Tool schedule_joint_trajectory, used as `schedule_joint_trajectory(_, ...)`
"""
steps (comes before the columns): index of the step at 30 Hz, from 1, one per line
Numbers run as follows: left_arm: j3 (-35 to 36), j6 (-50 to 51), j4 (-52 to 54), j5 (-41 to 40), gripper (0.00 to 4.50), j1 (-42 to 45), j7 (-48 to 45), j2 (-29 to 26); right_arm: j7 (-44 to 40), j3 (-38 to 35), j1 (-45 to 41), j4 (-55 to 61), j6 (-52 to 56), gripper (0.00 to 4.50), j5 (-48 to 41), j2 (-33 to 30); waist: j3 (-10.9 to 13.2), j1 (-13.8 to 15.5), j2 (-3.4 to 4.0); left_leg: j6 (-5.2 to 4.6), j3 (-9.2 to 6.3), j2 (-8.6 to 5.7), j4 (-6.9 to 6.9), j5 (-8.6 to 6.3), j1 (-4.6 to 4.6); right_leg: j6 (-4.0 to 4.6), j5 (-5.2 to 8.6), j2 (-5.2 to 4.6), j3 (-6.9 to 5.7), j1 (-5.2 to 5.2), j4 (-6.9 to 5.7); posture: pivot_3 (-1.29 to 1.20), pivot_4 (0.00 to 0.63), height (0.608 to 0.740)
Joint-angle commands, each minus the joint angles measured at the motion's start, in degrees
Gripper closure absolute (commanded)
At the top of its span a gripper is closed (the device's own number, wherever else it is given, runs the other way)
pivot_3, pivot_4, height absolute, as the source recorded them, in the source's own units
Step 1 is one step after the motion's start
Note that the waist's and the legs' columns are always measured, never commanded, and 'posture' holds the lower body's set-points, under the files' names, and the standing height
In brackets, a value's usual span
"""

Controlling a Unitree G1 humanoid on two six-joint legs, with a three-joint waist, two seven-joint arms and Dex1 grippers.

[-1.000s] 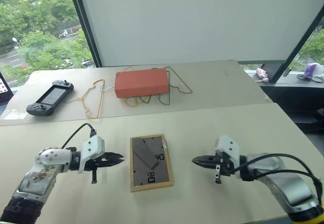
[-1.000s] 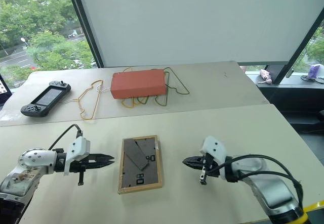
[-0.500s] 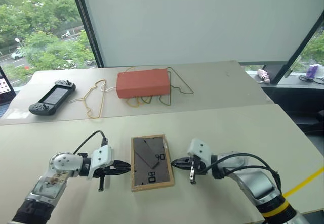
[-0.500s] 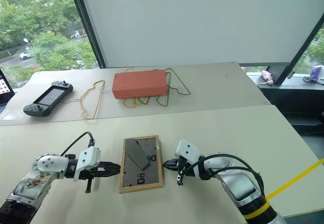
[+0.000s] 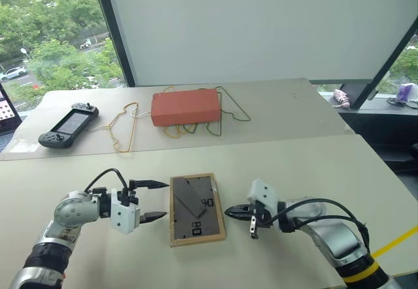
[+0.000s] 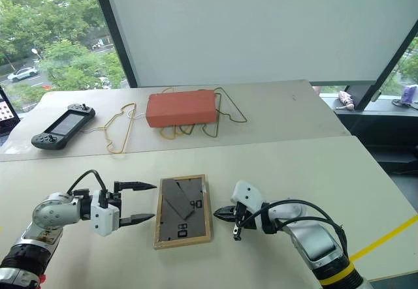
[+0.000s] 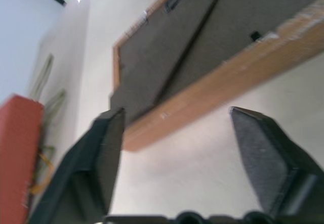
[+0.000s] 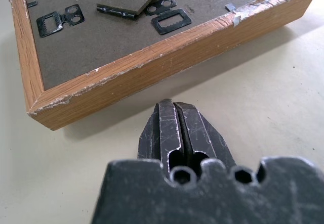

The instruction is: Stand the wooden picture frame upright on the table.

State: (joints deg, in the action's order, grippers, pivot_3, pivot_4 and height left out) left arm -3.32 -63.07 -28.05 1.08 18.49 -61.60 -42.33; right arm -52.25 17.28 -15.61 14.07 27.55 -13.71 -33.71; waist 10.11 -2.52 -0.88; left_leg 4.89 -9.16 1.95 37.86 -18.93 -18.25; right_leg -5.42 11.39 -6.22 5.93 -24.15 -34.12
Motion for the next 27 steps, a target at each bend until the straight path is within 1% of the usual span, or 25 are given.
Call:
schedule_joint_trajectory(1, -4.18, -4.26, -1.48, -0.15, 0.04, 0.27, 0.80, -0.36, 0.45, -1.24, 0.66, 0.40, 1.01, 4.50, -0.07, -0.49, -0.01, -0.07, 0.02, 0.00, 0.00, 0.00, 0.00, 0.00, 0.01, 0.00, 0.00, 0.00, 0.00, 0.00, 0.00, 0.00, 0.150, 0.740)
schedule_joint_trajectory(5, -7.93, -7.43, -3.48, -0.32, 0.04, 1.59, 1.86, -0.14, 0.19, -1.27, 0.77, 0.97, 3.60, 4.50, -0.94, -0.63, -0.05, 0.00, 0.06, -0.01, 0.00, 0.00, 0.00, 0.00, 0.02, -0.01, 0.00, 0.00, 0.00, 0.02, 0.00, 0.00, 0.150, 0.740)
schedule_joint_trajectory(8, -8.45, -11.18, -5.82, 2.50, 0.04, 3.82, 5.70, 2.67, 0.53, 1.32, -1.02, 1.15, 9.98, 4.50, -1.97, 1.02, -0.26, 0.07, 0.22, -0.01, 0.00, -0.01, 0.00, 0.00, 0.02, -0.01, 0.00, 0.00, 0.00, 0.05, 0.02, 0.00, 0.150, 0.740)
schedule_joint_trajectory(11, -9.22, -14.10, -7.24, 4.63, 0.04, 5.34, 8.77, 4.55, 1.35, 1.98, -2.85, 1.06, 17.46, 4.50, -3.85, 3.08, -0.41, -0.01, 0.21, 0.00, 0.00, -0.01, 0.00, 0.01, 0.09, -0.01, -0.01, 0.00, 0.00, 0.10, -0.02, 0.00, 0.150, 0.740)
schedule_joint_trajectory(14, -9.47, -17.87, -7.45, 6.83, 0.04, 5.69, 11.91, 5.81, 0.22, 3.00, -2.27, 3.62, 22.00, 4.50, -5.66, 2.27, -0.43, -0.37, 0.23, 0.00, -0.01, 0.00, 0.00, 0.02, 0.15, 0.00, -0.02, 0.00, 0.00, 0.10, -0.08, 0.00, 0.150, 0.740)
schedule_joint_trajectory(17, -9.12, -19.61, -7.77, 7.99, 0.04, 5.69, 15.28, 6.25, 0.33, 1.97, -0.60, 6.79, 24.97, 4.50, -7.64, 1.16, -0.44, -0.38, 0.24, -0.01, -0.03, 0.00, 0.00, 0.01, 0.11, 0.00, -0.01, 0.01, 0.00, 0.04, -0.06, 0.00, 0.150, 0.740)
schedule_joint_trajectory(23, -11.56, -19.51, -4.97, 5.77, 0.04, 3.06, 19.23, 2.48, 2.28, -0.10, 1.58, 8.14, 25.98, 4.50, -8.31, -1.11, -0.44, -0.27, 0.23, -0.05, -0.01, 0.00, -0.01, -0.01, 0.06, -0.02, -0.01, 0.00, -0.02, 0.01, 0.04, 0.00, 0.150, 0.740)
schedule_joint_trajectory(27, -10.18, -19.25, -5.88, 7.01, 0.04, 2.12, 21.27, -1.04, 2.79, -0.91, 3.71, 7.43, 23.62, 4.50, -7.22, -3.59, -0.44, 0.15, 0.23, -0.08, -0.01, 0.00, -0.01, -0.03, 0.06, -0.03, -0.01, 0.00, -0.02, 0.03, 0.02, 0.00, 0.150, 0.740)
